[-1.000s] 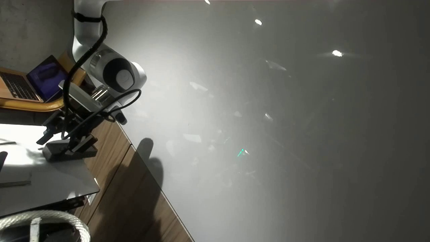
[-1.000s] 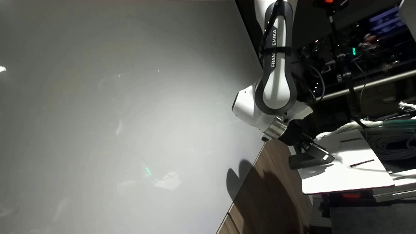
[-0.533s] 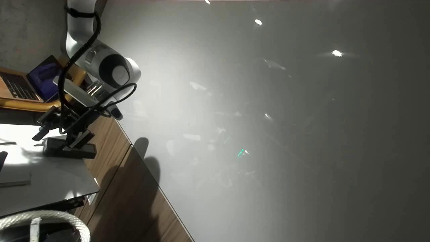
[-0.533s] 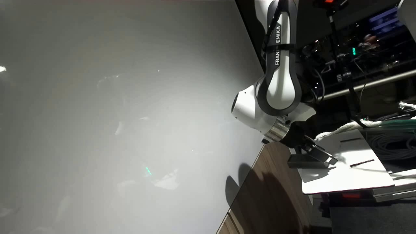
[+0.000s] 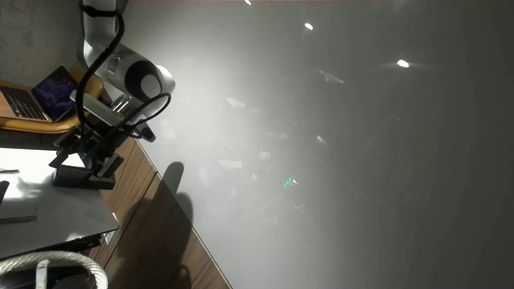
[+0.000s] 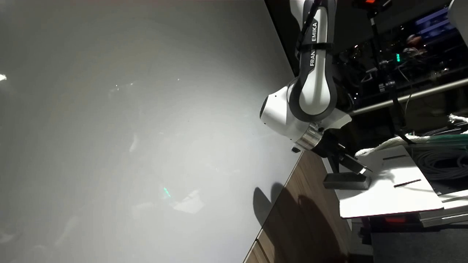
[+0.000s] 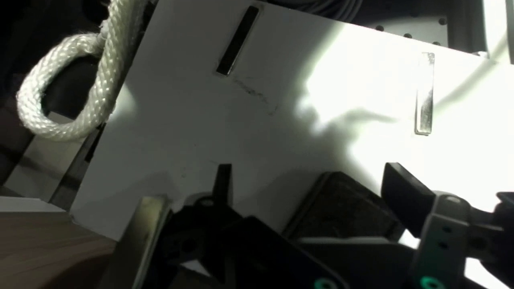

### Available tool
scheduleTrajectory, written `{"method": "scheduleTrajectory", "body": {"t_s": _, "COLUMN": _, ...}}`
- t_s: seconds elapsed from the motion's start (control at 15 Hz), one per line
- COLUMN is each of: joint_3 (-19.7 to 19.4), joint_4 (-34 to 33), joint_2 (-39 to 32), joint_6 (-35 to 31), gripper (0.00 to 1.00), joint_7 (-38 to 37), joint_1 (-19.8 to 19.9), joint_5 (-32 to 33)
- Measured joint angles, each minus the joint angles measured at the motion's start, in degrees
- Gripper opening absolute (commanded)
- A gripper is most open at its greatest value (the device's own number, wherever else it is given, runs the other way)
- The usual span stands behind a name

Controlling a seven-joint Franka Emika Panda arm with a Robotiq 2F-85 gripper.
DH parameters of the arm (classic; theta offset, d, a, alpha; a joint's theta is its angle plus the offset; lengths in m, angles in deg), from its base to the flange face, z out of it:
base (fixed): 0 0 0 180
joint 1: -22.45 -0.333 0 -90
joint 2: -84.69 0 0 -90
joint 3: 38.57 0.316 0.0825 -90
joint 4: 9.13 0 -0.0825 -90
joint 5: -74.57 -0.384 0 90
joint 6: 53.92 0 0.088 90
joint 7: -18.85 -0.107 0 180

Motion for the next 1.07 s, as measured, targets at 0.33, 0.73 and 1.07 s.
{"method": "scheduleTrajectory", "body": {"t_s": 0.33, "joint_3": 2.4, "joint_4": 0.0, "joint_2": 9.5, "joint_6": 6.8, "gripper": 1.0, "joint_7": 0.1, "joint_1": -0.7, "joint_5": -2.5}}
{"method": "scheduleTrajectory", "body": {"t_s": 0.73, "joint_3": 4.8, "joint_4": 0.0, "joint_2": 22.6, "joint_6": 4.7, "gripper": 1.0, "joint_7": 1.0, "joint_1": -3.5, "joint_5": -9.6}}
{"method": "scheduleTrajectory", "body": {"t_s": 1.07, "joint_3": 4.8, "joint_4": 0.9, "joint_2": 26.6, "joint_6": 3.9, "gripper": 1.0, "joint_7": 1.2, "joint_1": -4.2, "joint_5": -10.5}}
